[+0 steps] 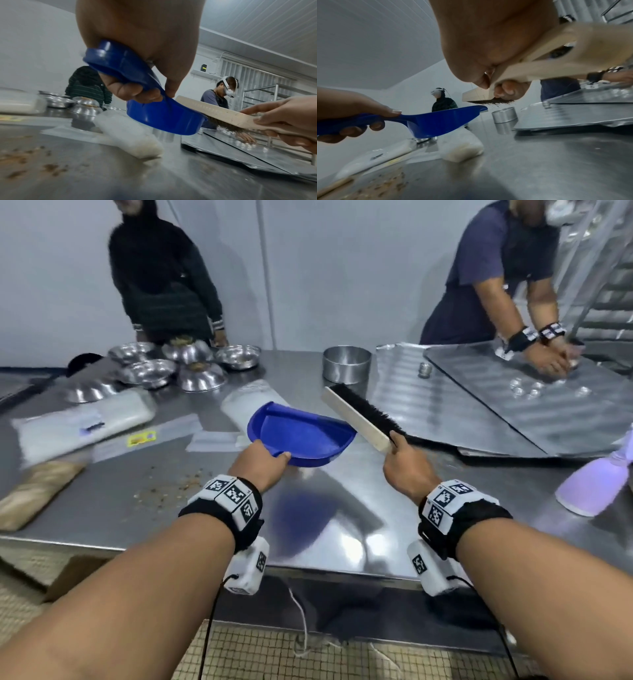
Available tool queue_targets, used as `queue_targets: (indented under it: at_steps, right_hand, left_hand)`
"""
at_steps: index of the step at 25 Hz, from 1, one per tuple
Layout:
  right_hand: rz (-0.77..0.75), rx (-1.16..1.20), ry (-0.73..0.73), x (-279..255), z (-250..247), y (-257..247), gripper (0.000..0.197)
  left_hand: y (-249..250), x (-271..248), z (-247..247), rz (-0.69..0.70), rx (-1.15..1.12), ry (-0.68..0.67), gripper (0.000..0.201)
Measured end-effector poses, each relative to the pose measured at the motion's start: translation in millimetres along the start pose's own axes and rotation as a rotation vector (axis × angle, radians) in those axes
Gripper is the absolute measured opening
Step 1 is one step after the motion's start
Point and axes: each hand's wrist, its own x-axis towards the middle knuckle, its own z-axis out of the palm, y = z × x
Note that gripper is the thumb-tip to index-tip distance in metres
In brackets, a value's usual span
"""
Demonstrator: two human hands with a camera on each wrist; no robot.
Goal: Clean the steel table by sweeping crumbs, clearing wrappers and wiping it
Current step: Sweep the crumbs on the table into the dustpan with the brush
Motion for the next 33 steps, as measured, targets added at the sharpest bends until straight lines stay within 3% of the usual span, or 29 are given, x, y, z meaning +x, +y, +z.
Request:
queue_targets:
  at_steps: [8,17,20,25,33]
  right_hand:
    - [-0.214,0.054,-0.094,-17,88,-144,0.051]
    - [-0.419,-0.093,-0.256,-10,184,-245,0.048]
    - [-0.477,-0.136,-0.280,-2,206,-265,0.045]
    - [-0.499,-0.167,-0.348,27,236,-282,0.041]
    - [-0.527,-0.181,-0.474,64,254,-288,0.035]
  left_hand:
    - [-141,6,-113,-0.111,0.053,0.088,0.045]
    - [-235,-18,-173,-0.300,0.020,0.168,0.042]
    - [-257,-28,-190,-0.311,0.007,0.174,0.037]
    - [-301,-46,-205,-0.464,0.010,0.172,0.049]
    - [-329,-88,-190,-0.634,-0.099,0.206,0.048]
